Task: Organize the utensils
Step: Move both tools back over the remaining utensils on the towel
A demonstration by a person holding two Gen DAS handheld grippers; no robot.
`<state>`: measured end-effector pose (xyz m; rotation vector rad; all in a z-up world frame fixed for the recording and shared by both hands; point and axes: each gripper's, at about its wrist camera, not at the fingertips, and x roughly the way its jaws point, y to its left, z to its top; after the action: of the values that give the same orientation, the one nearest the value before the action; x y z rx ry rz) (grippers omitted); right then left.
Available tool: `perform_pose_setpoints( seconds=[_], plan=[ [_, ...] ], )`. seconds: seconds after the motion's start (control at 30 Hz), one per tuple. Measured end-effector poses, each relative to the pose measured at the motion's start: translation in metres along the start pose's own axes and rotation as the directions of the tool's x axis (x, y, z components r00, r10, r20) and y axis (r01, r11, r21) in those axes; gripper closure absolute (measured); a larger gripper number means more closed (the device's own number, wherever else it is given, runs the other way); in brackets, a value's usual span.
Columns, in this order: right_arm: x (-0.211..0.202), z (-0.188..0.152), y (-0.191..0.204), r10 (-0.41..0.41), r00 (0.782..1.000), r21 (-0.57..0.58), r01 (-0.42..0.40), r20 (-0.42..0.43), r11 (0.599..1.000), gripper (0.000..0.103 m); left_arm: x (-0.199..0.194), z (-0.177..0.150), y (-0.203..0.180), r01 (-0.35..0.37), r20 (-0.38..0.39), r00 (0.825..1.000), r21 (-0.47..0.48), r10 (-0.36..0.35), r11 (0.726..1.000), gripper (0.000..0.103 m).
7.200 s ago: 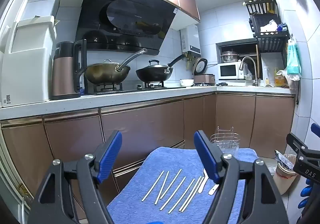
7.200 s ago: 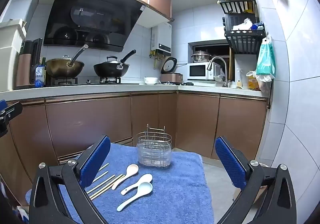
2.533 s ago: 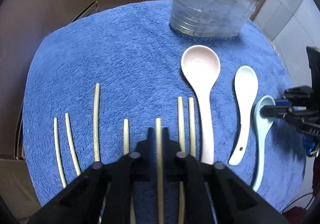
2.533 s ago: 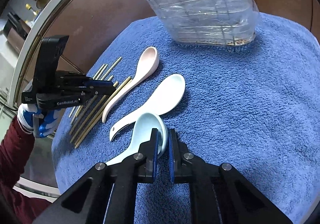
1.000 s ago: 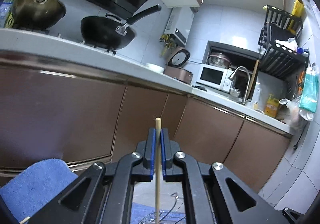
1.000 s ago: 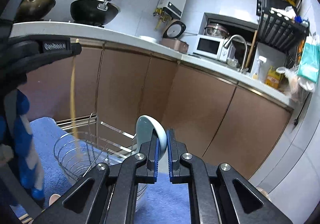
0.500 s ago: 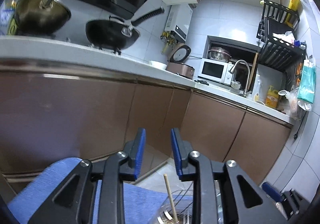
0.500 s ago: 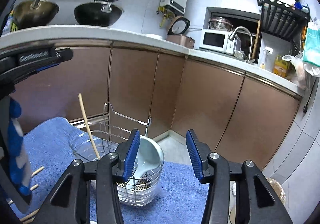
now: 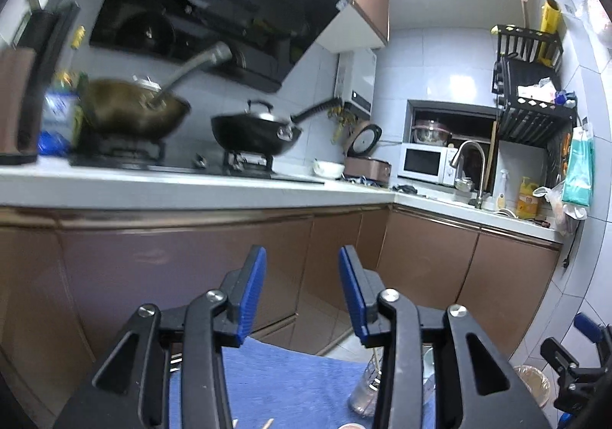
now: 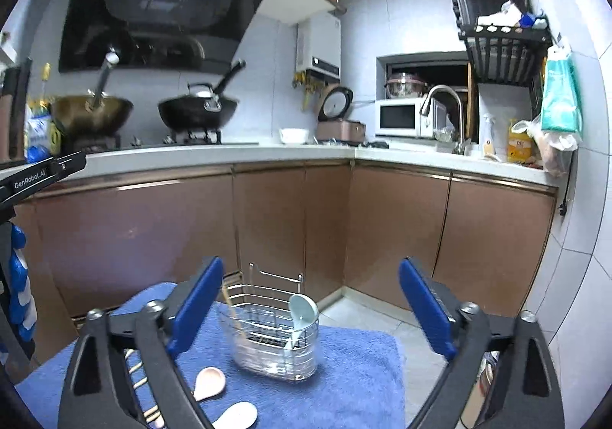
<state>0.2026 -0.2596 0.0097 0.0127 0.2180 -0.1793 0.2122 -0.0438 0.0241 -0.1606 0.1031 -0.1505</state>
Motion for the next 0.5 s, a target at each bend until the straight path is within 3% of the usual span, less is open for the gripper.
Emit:
perform_pose_setpoints(
  seconds=[0.17,0.3,0.5],
  plan=[
    [-0.046,0.009,0.007,0.040,0.999,0.009,-0.040,0.033,0.999,0.000,-0.045,0.016,0.013,0.008,0.006,1.000,0.024,-0.008,1.000,0.065],
    [-0.080,0.011,0.007,0.074,0.995,0.025,-0.075,0.066,0.997,0.000,-0.074,0.022,0.026,0.027,-0.072,0.997,0.055,-0.023,0.998,0.065],
    [-0.118,0.010,0.006,0.114,0.989,0.037,-0.118,0.096,0.992,0.000,-0.113,0.024,0.041,0.027,-0.131,0.991,0.089,-0.015,0.996,0.065]
  ],
)
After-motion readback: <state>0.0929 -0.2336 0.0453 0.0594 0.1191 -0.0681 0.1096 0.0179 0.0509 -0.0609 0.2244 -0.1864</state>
